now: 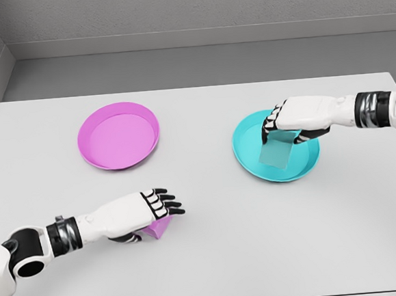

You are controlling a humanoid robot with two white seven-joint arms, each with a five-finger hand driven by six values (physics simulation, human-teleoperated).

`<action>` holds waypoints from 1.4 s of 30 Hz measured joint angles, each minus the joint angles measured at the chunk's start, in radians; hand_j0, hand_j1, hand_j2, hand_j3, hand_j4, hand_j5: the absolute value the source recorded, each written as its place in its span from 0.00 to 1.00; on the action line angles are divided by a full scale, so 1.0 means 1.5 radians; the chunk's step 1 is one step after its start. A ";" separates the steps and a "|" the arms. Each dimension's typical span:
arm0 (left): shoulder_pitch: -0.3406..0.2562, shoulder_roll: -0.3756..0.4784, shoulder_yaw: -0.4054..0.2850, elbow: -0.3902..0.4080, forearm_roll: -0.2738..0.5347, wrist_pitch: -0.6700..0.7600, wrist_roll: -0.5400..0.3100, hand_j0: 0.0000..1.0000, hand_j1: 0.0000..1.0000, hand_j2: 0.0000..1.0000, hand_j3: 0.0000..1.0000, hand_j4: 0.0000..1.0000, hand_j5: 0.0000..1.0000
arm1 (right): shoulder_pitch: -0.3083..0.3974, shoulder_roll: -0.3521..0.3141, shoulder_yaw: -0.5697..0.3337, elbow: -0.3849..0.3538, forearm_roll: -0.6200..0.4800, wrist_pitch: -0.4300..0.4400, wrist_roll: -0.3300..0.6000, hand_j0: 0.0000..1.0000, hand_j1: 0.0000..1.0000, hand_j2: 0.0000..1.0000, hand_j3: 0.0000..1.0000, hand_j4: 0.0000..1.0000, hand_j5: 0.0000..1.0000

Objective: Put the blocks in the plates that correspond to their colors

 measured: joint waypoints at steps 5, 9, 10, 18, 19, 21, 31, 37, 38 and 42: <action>0.000 0.000 0.000 0.000 0.001 0.000 0.001 0.79 0.79 0.79 0.79 0.79 0.79 | -0.005 0.004 0.000 0.012 0.000 0.000 0.000 0.62 0.62 0.62 0.62 0.62 0.62; 0.001 0.002 0.000 0.000 0.003 0.000 0.003 0.72 0.72 0.72 0.72 0.72 0.72 | -0.006 0.008 0.000 0.023 0.000 0.000 -0.001 0.62 0.62 0.62 0.62 0.62 0.62; 0.002 0.003 0.000 0.000 0.004 0.000 0.003 0.72 0.72 0.72 0.72 0.72 0.72 | -0.006 0.009 0.000 0.024 0.000 0.000 -0.001 0.62 0.62 0.62 0.62 0.62 0.62; 0.003 0.006 0.000 0.000 0.007 0.000 0.006 0.59 0.59 0.59 0.59 0.59 0.59 | -0.013 0.013 0.000 0.043 0.000 0.000 -0.001 0.62 0.62 0.62 0.62 0.62 0.62; 0.003 0.006 0.000 0.000 0.007 0.000 0.007 0.54 0.54 0.54 0.54 0.54 0.54 | -0.014 0.013 0.000 0.045 0.000 0.000 -0.002 0.62 0.62 0.62 0.62 0.62 0.62; 0.003 0.007 0.001 -0.002 0.009 0.000 0.007 0.51 0.51 0.51 0.51 0.51 0.51 | -0.014 0.015 0.000 0.049 0.000 0.000 -0.002 0.62 0.62 0.62 0.62 0.62 0.62; 0.005 0.012 0.009 -0.031 0.013 0.000 0.007 0.45 0.45 0.45 0.45 0.45 0.45 | -0.024 0.029 0.001 0.073 0.000 0.000 -0.003 0.62 0.62 0.62 0.62 0.62 0.62; 0.004 0.033 0.024 -0.061 0.024 0.000 0.007 0.43 0.43 0.43 0.43 0.43 0.43 | -0.025 0.031 0.000 0.084 0.000 0.000 -0.004 0.62 0.62 0.62 0.62 0.62 0.62; 0.005 0.035 0.028 -0.064 0.025 0.000 0.007 0.43 0.43 0.43 0.43 0.43 0.43 | -0.025 0.032 0.000 0.087 0.000 0.000 -0.005 0.62 0.62 0.62 0.62 0.62 0.62; 0.001 0.048 0.037 -0.067 0.035 0.000 0.007 0.43 0.43 0.43 0.43 0.43 0.43 | -0.024 0.032 0.001 0.094 -0.003 0.000 -0.013 1.00 1.00 1.00 1.00 1.00 1.00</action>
